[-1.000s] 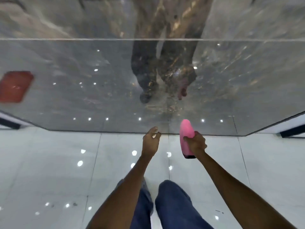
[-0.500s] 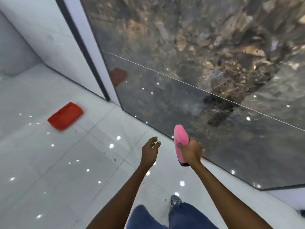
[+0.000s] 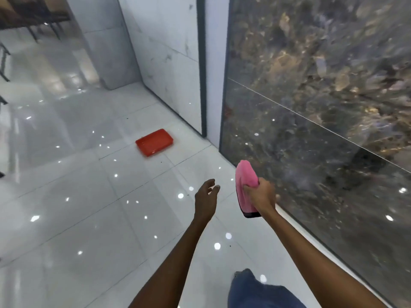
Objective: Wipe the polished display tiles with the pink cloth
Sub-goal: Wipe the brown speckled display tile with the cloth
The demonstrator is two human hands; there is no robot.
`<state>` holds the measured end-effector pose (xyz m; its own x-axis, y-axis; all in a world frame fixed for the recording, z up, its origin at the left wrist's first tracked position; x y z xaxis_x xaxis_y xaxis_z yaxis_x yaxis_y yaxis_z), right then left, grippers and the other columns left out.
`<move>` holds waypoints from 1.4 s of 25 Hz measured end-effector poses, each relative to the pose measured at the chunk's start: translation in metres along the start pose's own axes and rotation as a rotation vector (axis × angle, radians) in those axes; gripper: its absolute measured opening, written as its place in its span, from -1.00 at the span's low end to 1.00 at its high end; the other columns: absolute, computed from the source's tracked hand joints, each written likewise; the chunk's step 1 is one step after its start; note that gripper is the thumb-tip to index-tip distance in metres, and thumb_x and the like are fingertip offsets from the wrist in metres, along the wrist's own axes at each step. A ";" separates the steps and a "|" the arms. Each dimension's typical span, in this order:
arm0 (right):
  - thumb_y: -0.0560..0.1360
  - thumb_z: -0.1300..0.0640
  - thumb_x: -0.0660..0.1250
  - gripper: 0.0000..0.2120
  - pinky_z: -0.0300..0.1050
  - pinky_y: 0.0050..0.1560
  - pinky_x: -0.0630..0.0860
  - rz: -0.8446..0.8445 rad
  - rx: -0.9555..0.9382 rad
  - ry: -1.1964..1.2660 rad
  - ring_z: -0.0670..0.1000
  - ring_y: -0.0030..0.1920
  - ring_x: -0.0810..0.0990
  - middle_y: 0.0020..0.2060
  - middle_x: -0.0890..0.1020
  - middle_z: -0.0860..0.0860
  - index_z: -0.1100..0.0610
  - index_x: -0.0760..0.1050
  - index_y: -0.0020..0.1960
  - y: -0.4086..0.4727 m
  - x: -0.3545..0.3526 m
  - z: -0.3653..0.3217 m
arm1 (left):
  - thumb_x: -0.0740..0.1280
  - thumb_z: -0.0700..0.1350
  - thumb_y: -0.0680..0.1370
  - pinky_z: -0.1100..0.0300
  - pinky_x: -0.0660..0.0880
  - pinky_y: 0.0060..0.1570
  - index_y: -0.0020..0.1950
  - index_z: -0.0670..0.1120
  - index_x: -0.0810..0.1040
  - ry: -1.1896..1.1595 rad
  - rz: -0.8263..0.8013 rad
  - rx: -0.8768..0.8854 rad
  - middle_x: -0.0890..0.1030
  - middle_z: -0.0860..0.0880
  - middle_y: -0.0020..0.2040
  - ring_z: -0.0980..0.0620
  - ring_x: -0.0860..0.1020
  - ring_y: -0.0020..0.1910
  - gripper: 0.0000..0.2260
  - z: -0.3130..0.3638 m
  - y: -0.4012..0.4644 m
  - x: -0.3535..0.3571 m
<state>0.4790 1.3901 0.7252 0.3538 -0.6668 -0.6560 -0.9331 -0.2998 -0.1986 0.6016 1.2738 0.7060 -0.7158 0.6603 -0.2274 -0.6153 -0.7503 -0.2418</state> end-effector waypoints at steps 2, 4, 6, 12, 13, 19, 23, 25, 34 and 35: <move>0.40 0.10 0.33 -0.90 0.17 0.12 0.46 -0.039 -0.043 -0.026 0.09 -0.26 0.56 -0.33 0.58 0.00 0.13 0.47 -0.18 -0.008 0.031 -0.026 | 0.26 -0.12 0.63 0.31 0.31 0.10 0.37 -0.10 0.47 -0.029 0.074 -0.020 0.53 0.00 0.30 0.15 0.44 0.15 -0.69 -0.007 -0.001 -0.040; 0.45 0.07 0.31 -0.87 0.03 0.13 0.34 -0.080 -0.081 -0.084 0.02 -0.30 0.50 -0.35 0.53 -0.04 0.14 0.47 -0.15 -0.015 0.066 -0.054 | 0.25 -0.13 0.63 0.29 0.34 0.10 0.38 -0.10 0.46 -0.058 0.164 -0.041 0.54 -0.02 0.29 0.12 0.46 0.15 -0.69 -0.015 0.005 -0.081; 0.48 0.06 0.31 -0.86 -0.03 0.08 0.21 -0.127 -0.108 -0.115 -0.02 -0.32 0.44 -0.36 0.49 -0.06 0.13 0.45 -0.14 -0.017 0.105 -0.084 | 0.24 -0.14 0.63 0.29 0.34 0.09 0.39 -0.10 0.44 -0.081 0.232 -0.071 0.54 -0.04 0.28 0.11 0.46 0.14 -0.68 -0.023 0.021 -0.120; 0.48 0.03 0.33 -0.82 -0.01 0.09 0.23 -0.241 -0.186 -0.047 0.06 -0.24 0.51 -0.33 0.52 -0.04 0.14 0.44 -0.13 0.020 0.233 -0.179 | 0.26 -0.13 0.63 0.28 0.32 0.08 0.41 -0.11 0.42 -0.024 0.252 -0.110 0.53 -0.06 0.30 0.11 0.44 0.09 -0.66 -0.033 0.132 -0.224; 0.48 0.04 0.34 -0.83 -0.02 0.08 0.23 -0.253 -0.180 -0.039 0.07 -0.22 0.52 -0.30 0.53 -0.03 0.14 0.44 -0.13 0.031 0.254 -0.198 | 0.26 -0.12 0.63 0.27 0.32 0.07 0.41 -0.11 0.42 -0.001 0.248 -0.122 0.53 -0.06 0.31 0.11 0.44 0.10 -0.66 -0.030 0.154 -0.245; 0.50 0.04 0.31 -0.83 -0.01 0.08 0.22 -0.329 -0.164 -0.016 0.10 -0.16 0.54 -0.22 0.57 0.02 0.15 0.45 -0.07 0.093 0.366 -0.317 | 0.24 -0.11 0.64 0.26 0.32 0.10 0.42 -0.12 0.40 0.031 0.318 -0.158 0.51 -0.08 0.33 0.05 0.45 0.15 -0.65 -0.003 0.287 -0.354; 0.50 0.04 0.32 -0.83 -0.04 0.05 0.22 -0.349 -0.167 -0.020 0.08 -0.18 0.51 -0.24 0.55 0.01 0.14 0.44 -0.06 0.138 0.437 -0.393 | 0.24 -0.11 0.63 0.26 0.32 0.10 0.41 -0.11 0.41 -0.016 0.308 -0.173 0.52 -0.05 0.29 0.06 0.46 0.17 -0.66 0.008 0.379 -0.403; 0.50 0.05 0.33 -0.83 -0.03 0.07 0.23 -0.341 -0.152 -0.029 0.06 -0.20 0.49 -0.27 0.52 -0.01 0.14 0.44 -0.07 0.164 0.473 -0.427 | 0.24 -0.12 0.63 0.25 0.33 0.10 0.41 -0.11 0.41 -0.018 0.290 -0.184 0.52 -0.05 0.29 0.07 0.45 0.16 -0.66 0.012 0.428 -0.429; 0.48 0.11 0.32 -0.86 -0.01 0.06 0.22 -0.236 0.001 0.027 0.10 -0.18 0.51 -0.26 0.53 0.00 0.16 0.44 -0.04 0.292 0.633 -0.602 | 0.25 -0.13 0.63 0.22 0.42 0.09 0.41 -0.13 0.41 0.123 0.102 -0.091 0.52 -0.06 0.31 0.05 0.49 0.12 -0.66 0.046 0.689 -0.572; 0.48 0.11 0.33 -0.85 -0.01 0.08 0.23 -0.220 0.029 0.047 0.10 -0.16 0.52 -0.25 0.54 0.01 0.17 0.45 -0.03 0.308 0.647 -0.618 | 0.24 -0.13 0.63 0.21 0.43 0.08 0.41 -0.12 0.41 0.124 0.083 -0.095 0.52 -0.05 0.30 0.06 0.48 0.10 -0.66 0.049 0.715 -0.583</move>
<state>0.4603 0.4451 0.6897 0.5509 -0.6186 -0.5603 -0.8344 -0.4221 -0.3544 0.5624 0.3506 0.7122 -0.7129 0.5999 -0.3632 -0.5180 -0.7996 -0.3040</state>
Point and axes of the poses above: each hand's wrist, its own y-axis towards the middle knuckle, its own x-axis out of the palm, z = x × y, the point moved 3 cm from there along y, towards the middle knuckle
